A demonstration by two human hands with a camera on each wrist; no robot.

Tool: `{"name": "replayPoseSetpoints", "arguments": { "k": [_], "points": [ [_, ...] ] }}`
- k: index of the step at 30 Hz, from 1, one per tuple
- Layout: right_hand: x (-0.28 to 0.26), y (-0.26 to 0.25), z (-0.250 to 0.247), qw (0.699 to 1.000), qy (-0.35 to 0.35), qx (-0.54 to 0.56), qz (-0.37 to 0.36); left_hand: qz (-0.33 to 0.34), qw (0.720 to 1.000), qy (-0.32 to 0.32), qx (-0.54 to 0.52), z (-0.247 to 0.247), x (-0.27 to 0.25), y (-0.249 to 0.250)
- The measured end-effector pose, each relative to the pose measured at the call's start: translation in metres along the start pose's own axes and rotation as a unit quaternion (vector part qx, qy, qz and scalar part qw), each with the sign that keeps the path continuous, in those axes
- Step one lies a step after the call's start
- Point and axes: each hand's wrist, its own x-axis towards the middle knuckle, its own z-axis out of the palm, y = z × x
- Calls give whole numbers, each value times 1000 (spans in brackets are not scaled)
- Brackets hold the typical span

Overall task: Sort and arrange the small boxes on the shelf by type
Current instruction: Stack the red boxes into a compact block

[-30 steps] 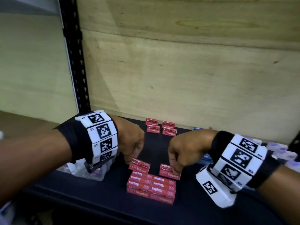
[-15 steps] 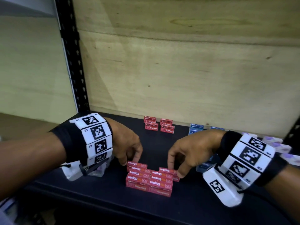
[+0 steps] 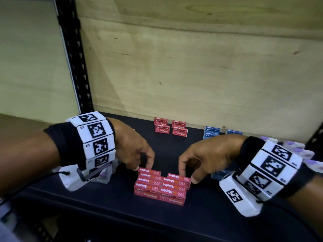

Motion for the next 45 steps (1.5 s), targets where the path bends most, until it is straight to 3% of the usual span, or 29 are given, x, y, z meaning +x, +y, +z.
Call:
{"name": "replayPoseSetpoints", "arguments": {
  "k": [19,38,45],
  "points": [
    [4,-3,-2,1000,2,-15,-8,-2,999,-22,-35,1,4,1],
    [9,-3,-7,999,2,-31,12,16,1000,6,-20,-2,11,-1],
    [28,0,-26,998,-42,-2,43,-12,994,30,-106,-21,28,-9]
  ]
}}
